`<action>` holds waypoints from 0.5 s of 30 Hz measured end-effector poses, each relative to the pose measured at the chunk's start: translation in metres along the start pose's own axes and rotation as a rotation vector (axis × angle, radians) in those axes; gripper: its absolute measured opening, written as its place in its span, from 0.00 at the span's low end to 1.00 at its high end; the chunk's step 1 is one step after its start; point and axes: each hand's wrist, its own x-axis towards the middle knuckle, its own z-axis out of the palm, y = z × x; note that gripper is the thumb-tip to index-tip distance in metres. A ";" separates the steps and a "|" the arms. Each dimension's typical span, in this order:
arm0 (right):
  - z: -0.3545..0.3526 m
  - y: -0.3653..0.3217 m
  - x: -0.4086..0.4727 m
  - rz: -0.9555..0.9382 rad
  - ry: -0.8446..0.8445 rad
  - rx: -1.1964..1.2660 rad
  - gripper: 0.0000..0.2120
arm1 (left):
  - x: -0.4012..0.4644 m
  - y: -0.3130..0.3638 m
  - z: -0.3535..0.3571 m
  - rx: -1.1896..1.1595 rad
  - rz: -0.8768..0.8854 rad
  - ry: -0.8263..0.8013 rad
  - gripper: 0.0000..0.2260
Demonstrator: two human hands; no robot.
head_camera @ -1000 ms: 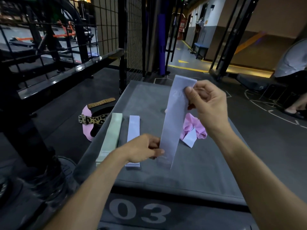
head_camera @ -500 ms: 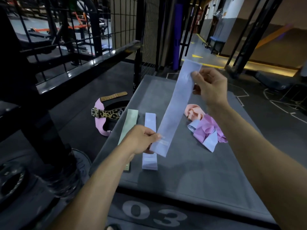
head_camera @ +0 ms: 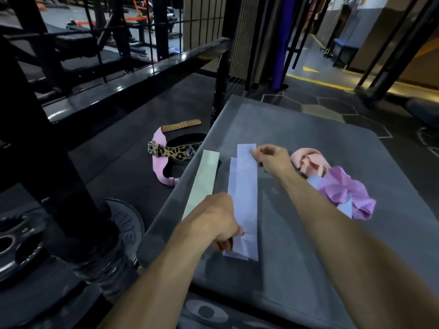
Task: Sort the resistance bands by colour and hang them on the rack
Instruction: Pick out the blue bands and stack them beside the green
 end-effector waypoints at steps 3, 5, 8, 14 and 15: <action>0.011 0.019 0.012 0.019 0.010 -0.032 0.06 | 0.001 0.001 -0.002 0.014 -0.020 0.018 0.09; 0.017 0.029 0.016 0.033 0.022 -0.040 0.08 | 0.002 0.002 -0.003 -0.005 -0.037 0.029 0.08; 0.024 0.038 0.018 0.047 0.043 -0.037 0.10 | 0.003 0.002 -0.003 -0.028 -0.054 0.052 0.13; 0.028 0.042 0.020 0.033 0.054 -0.079 0.10 | 0.002 0.008 -0.001 -0.001 -0.074 0.029 0.17; 0.028 0.043 0.020 0.031 0.055 -0.091 0.09 | 0.002 0.009 0.000 0.006 -0.075 0.028 0.17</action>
